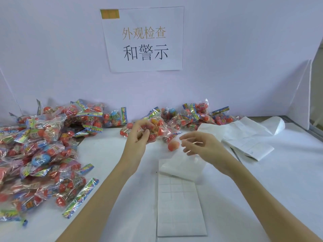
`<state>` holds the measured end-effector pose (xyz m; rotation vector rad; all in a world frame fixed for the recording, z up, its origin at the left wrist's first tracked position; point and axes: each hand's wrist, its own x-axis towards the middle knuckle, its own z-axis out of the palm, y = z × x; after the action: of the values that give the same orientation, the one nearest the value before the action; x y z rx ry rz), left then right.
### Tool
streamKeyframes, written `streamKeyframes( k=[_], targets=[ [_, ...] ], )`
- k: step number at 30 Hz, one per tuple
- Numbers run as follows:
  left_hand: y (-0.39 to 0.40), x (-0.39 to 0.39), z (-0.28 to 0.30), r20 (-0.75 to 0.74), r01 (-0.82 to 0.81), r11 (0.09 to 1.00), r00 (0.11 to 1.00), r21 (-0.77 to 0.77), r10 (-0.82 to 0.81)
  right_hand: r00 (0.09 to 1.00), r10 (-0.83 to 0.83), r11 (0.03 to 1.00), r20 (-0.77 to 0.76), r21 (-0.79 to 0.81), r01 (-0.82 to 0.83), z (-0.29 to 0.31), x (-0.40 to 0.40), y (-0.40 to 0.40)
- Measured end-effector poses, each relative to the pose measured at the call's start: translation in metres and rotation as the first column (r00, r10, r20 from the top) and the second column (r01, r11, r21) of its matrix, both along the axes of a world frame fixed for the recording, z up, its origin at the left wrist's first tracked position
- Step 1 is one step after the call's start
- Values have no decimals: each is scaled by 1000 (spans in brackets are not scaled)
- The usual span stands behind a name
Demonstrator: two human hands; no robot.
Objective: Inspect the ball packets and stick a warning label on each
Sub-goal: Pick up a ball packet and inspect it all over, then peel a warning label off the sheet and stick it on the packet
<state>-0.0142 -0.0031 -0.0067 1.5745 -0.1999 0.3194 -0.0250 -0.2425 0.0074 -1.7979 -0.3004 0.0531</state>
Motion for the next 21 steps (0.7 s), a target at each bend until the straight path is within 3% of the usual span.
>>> streamKeyframes(
  k=[2, 4, 6, 11, 21],
  targets=[
    [-2, -2, 2, -19, -8, 998, 1000, 68, 10, 989, 150, 957, 6, -251, -144, -3, -3, 2],
    [-5, -5, 3, -49, 9, 995, 999, 99, -4, 963, 266, 828, -41, -501, -250, -8, -5, 3],
    [-5, -6, 4, -86, 19, 994, 996, 105, -10, 957, 286, 739, -39, -628, -246, -12, -5, 4],
    [-12, -9, 4, -110, 97, 962, 991, 255, -71, 982, 116, 889, 151, -457, -35, -10, 0, 0],
    [-18, -15, 0, -132, 238, 849, 971, 472, -199, 975, 9, 961, 223, -272, 53, -7, 4, -3]
  ],
)
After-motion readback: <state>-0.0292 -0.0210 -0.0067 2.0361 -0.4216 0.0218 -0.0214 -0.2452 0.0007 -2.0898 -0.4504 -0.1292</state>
